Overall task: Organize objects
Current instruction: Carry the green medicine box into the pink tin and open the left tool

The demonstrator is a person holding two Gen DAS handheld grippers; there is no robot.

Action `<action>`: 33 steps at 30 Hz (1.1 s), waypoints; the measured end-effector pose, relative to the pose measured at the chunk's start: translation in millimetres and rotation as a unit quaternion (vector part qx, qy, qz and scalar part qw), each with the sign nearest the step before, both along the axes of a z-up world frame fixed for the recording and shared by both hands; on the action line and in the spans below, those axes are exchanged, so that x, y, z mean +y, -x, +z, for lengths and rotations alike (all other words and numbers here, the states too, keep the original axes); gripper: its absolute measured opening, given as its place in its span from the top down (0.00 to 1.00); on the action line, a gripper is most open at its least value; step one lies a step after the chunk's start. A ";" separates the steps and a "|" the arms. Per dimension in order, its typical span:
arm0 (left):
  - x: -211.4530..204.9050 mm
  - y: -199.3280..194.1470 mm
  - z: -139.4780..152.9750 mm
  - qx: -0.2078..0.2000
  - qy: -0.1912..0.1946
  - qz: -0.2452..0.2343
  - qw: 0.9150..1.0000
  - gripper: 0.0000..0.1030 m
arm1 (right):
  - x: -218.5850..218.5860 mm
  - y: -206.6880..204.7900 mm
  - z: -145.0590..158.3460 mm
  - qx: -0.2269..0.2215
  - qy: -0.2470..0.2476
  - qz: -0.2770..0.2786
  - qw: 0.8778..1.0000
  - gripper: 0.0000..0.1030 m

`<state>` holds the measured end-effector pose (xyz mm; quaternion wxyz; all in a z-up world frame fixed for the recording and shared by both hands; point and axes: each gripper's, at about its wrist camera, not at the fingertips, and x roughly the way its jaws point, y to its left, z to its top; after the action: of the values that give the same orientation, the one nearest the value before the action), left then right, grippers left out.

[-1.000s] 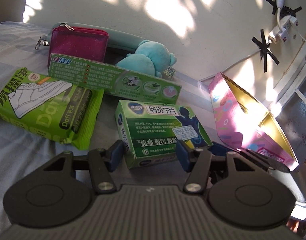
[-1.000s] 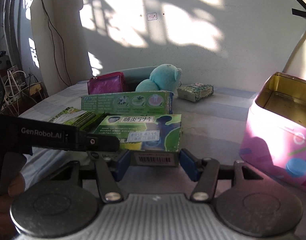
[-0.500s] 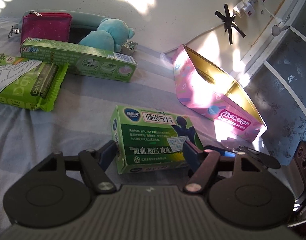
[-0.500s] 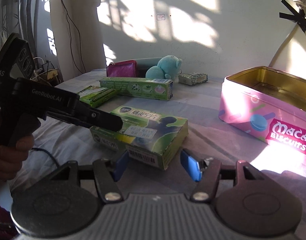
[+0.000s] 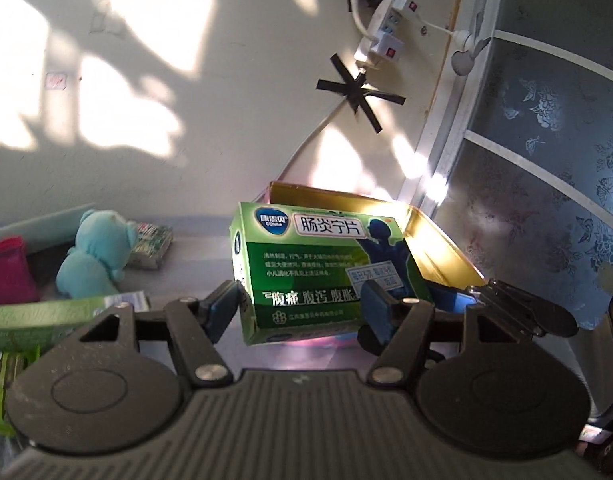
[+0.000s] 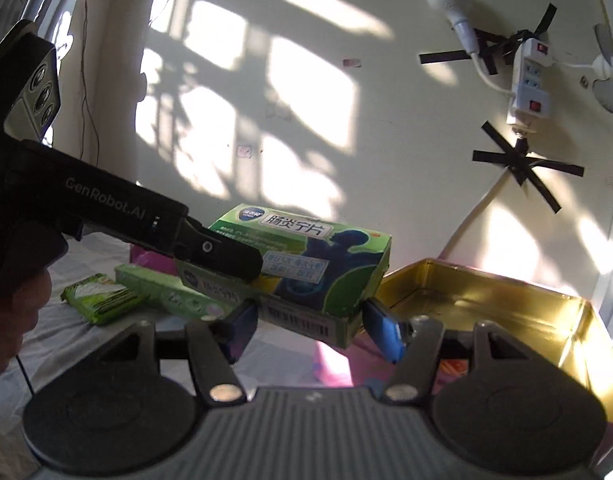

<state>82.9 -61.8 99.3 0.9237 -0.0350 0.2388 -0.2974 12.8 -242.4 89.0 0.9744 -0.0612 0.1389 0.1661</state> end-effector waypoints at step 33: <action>-23.0 -2.2 -55.2 -0.002 -0.069 0.032 0.997 0.32 | -42.1 -41.7 -39.6 -0.042 -0.029 -0.135 0.990 0.39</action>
<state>85.1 -84.8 44.1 0.9333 0.0217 0.2560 -0.2509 54.5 -284.4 49.4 0.9941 -0.0209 0.1004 0.0345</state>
